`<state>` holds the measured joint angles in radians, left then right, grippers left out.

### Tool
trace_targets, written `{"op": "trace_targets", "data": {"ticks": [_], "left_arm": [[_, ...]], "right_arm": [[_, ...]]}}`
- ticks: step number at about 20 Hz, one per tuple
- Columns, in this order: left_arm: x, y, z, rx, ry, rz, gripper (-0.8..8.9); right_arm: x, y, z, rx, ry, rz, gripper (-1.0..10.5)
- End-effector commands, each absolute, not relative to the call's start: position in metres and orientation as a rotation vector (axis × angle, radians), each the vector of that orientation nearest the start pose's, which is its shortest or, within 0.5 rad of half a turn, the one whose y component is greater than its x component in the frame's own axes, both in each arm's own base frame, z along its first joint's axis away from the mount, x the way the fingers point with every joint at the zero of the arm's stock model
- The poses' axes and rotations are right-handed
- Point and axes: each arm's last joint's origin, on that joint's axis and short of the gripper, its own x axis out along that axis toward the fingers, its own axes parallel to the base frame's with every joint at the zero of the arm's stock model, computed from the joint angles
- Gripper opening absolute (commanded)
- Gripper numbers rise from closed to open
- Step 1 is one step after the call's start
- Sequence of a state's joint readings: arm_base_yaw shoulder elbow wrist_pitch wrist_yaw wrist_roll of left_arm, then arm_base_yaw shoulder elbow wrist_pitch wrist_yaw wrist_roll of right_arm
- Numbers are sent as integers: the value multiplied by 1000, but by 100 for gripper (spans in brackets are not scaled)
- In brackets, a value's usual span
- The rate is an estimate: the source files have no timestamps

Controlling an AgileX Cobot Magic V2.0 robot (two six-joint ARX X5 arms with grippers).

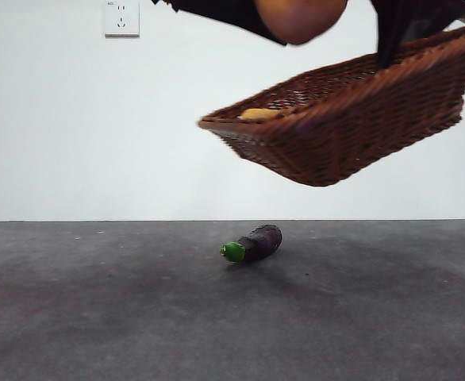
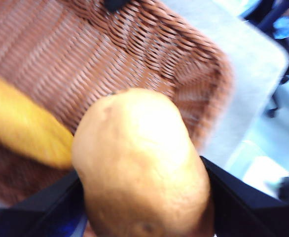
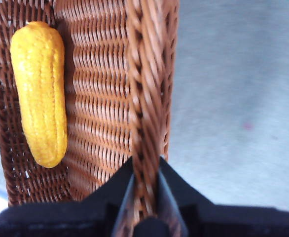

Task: Help me put the vegetables on the table into the basket

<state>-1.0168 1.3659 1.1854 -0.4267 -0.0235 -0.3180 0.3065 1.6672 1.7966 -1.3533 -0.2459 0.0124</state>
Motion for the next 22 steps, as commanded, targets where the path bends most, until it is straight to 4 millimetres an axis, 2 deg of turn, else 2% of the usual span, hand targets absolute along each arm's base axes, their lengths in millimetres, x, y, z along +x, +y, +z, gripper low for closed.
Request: {"op": "trace_targets", "data": {"ticks": [1,7,8,11,12,15,17,19,22], "left_arm": [[161,-257,311,95,696,-827,-5],[165,-268,295,120,746,-828,3],[165,-269,293,117,756,-823,52],[167,-271,291,119,759,-821,499],[168,-271,291,115,755,-819,585],[171,-271,295,77,738,-823,598],[176,-269,304,70,731,-809,598],[180,-266,320,77,725,-797,597],[188,-256,348,107,711,-764,597]], "right_arm": [[289,112,369,-34,1257,504,-8],[283,126,369,-44,1259,534,-8],[283,126,369,-44,1263,535,-8],[283,125,369,-44,1267,534,-8],[283,125,369,-44,1267,534,-8],[283,125,369,-45,1267,534,-8],[283,125,369,-56,1265,520,-8],[285,120,368,-89,1256,455,-8],[294,97,368,-58,1251,391,-8]]}}
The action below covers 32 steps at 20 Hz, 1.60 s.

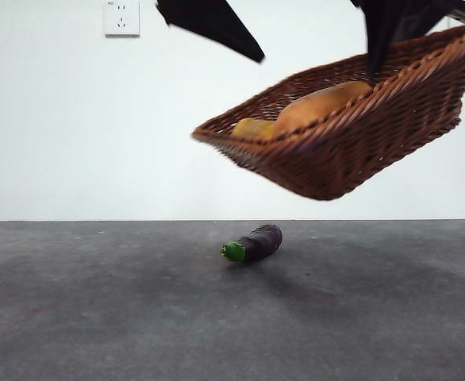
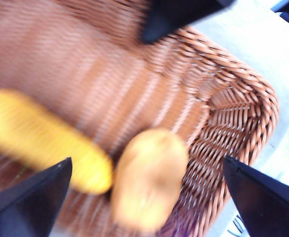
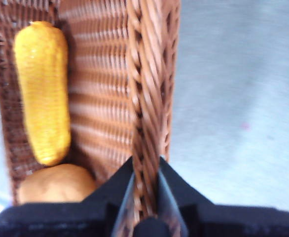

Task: Help me put the vegetables on the table into the basket

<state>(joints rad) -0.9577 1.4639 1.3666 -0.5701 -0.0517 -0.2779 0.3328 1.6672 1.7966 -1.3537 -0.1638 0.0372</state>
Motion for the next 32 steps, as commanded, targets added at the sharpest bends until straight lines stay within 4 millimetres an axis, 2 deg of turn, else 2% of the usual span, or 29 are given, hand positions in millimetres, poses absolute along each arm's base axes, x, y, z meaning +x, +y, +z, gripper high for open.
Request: {"op": "trace_targets", "data": {"ticks": [1,3,5,9,12,18,23,26,29,32], "left_arm": [[192,-250,355,105,720,-742,596],[203,-237,361,94,745,-684,595],[220,-220,356,82,790,-604,593],[264,-203,329,83,889,-610,593],[299,-204,300,90,973,-578,594],[375,-236,267,128,1052,-580,594],[421,-264,239,129,1091,-592,594],[433,-271,222,129,1100,-593,593],[437,-274,202,138,1140,-586,593],[437,-278,189,147,1165,-587,593]], "right_arm": [[297,87,368,-40,1249,368,-8],[302,64,368,21,1248,330,-8],[306,43,369,76,1244,281,-8],[309,13,369,121,1234,213,-8],[309,-6,369,181,1223,202,-8],[307,-44,370,278,1179,169,-8],[304,-63,370,342,1161,152,-8],[304,-62,371,343,1158,171,-8],[304,-59,371,358,1150,206,-8],[305,-56,371,349,1153,221,-8]]}}
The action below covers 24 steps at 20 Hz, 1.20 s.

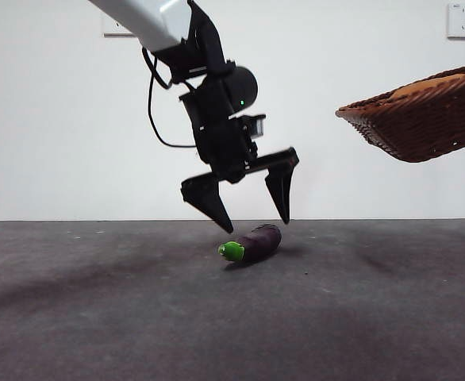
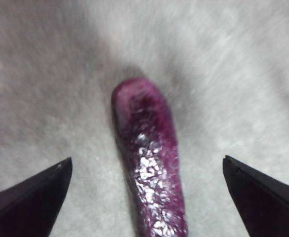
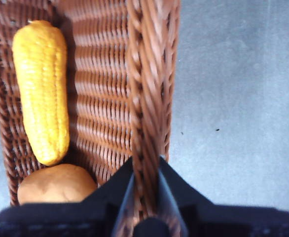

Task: Help me put the vegetables on the table into the basket

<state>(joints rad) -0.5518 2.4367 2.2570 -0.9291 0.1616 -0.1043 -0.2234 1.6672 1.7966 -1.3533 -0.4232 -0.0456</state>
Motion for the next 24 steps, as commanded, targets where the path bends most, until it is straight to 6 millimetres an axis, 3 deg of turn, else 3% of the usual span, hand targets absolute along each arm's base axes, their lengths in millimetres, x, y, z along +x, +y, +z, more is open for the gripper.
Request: {"op": "trace_targets", "data": {"ticks": [1,3,6,8,10,13,15,19,24], "left_arm": [[435,-282,186,155,1174,-592,593],[433,-287,178,171,1199,-589,583],[431,-289,170,180,1224,-590,479],[429,-292,169,196,1214,-580,293],[429,-293,170,215,1208,-589,-6],[428,-293,175,216,1208,-589,-8],[428,-290,192,220,1210,-593,-8],[418,-284,253,231,1194,-609,-8],[382,-288,331,273,1014,-640,-8]], "right_arm": [[305,-56,371,349,1152,222,-8],[306,-51,371,339,1156,234,-8],[306,-49,371,332,1156,244,-8],[306,-46,371,323,1159,255,-8],[306,-46,371,323,1159,255,-8],[306,-46,371,325,1165,253,-8],[306,-46,371,332,1167,249,-8],[308,-29,369,263,1198,205,-8],[311,6,359,164,1253,210,-8]]}}
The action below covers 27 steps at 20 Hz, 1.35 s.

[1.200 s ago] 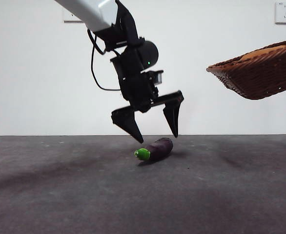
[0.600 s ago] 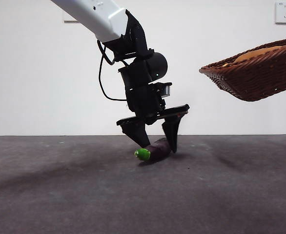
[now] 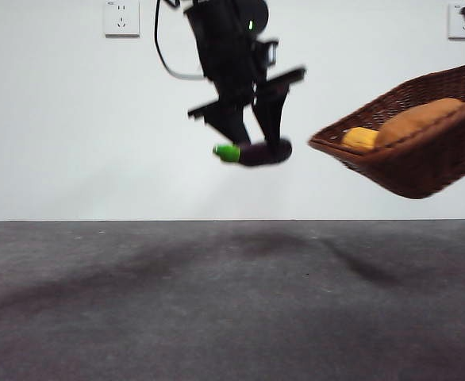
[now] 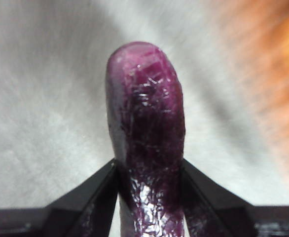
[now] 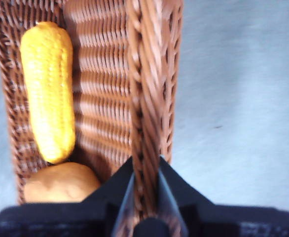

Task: Help me put the vegetables on the table into the basket

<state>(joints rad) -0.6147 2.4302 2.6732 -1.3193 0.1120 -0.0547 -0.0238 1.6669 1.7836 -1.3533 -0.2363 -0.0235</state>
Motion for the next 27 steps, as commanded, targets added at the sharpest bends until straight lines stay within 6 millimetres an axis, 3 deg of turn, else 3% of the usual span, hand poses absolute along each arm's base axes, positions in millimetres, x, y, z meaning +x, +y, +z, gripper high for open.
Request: {"op": "trace_targets", "data": {"ticks": [1,4,7,9,12,18,22,27], "left_arm": [[374,-288,343,311,969,-609,-8],[351,-280,381,317,879,-616,-8],[327,-278,410,162,874,-897,-8],[312,-282,421,106,877,-1065,-8],[290,-282,424,167,893,-1070,-8],[235,-232,394,291,1083,-954,-8],[208,-204,375,158,1077,-938,-9],[199,-172,323,-138,1085,-758,-8]], "right_arm": [[311,8,354,167,1269,217,-8],[309,12,337,179,1340,235,-8],[307,17,315,222,1396,306,-8],[306,23,305,252,1413,362,-8],[306,37,302,239,1409,416,-8],[306,62,303,189,1379,479,-8],[299,105,304,120,1362,577,-8],[286,154,306,98,1326,661,-8]]}}
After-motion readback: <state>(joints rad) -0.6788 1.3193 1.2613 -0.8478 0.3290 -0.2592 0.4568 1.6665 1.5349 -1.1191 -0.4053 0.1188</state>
